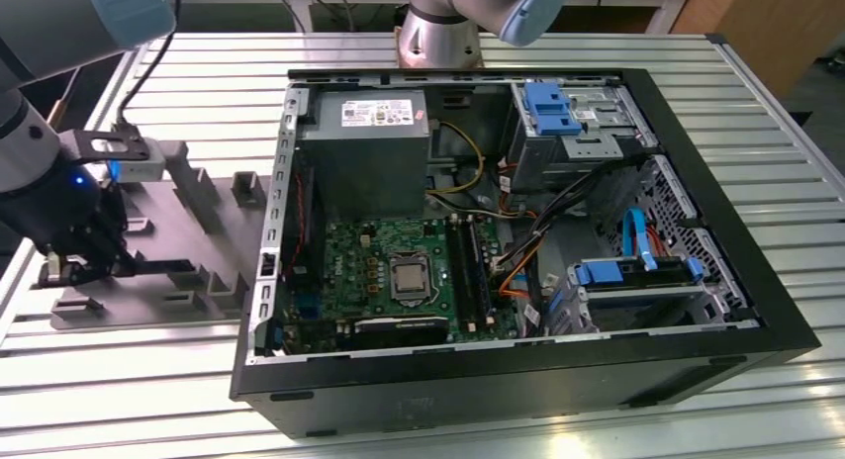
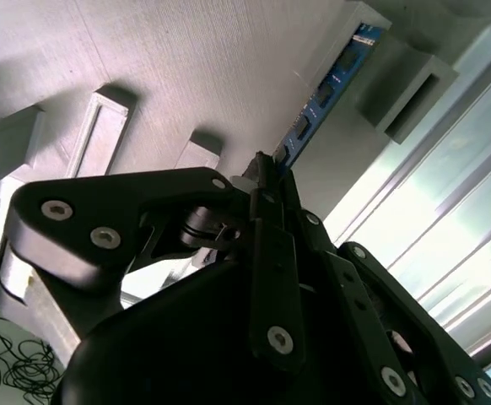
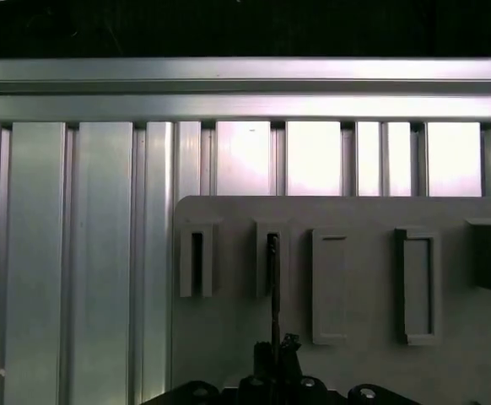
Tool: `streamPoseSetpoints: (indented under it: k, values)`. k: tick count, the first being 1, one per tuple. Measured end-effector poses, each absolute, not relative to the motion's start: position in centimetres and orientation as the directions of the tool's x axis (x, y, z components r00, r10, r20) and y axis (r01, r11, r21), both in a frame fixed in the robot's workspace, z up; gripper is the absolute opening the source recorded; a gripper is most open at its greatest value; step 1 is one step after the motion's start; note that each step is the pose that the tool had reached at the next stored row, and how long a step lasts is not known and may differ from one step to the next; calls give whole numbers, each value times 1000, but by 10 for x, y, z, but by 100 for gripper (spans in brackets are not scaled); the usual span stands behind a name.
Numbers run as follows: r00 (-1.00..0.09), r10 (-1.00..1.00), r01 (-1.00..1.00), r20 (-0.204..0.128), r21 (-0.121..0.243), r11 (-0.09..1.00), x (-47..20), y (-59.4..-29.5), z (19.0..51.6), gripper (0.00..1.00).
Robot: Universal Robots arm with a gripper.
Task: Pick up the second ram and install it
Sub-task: 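Pick up the second ram and move it above second insertion slot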
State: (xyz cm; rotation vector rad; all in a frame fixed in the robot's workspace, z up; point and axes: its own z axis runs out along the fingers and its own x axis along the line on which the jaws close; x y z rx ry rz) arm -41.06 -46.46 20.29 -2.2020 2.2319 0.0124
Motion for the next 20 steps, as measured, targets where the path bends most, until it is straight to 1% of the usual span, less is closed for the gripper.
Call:
streamPoseSetpoints:
  k: [8,20]
  values:
    - [-13,-1000,-1000,-10,1,13,-411,-465,215,14]
    - [-13,-1000,-1000,-10,1,13,-411,-465,216,14]
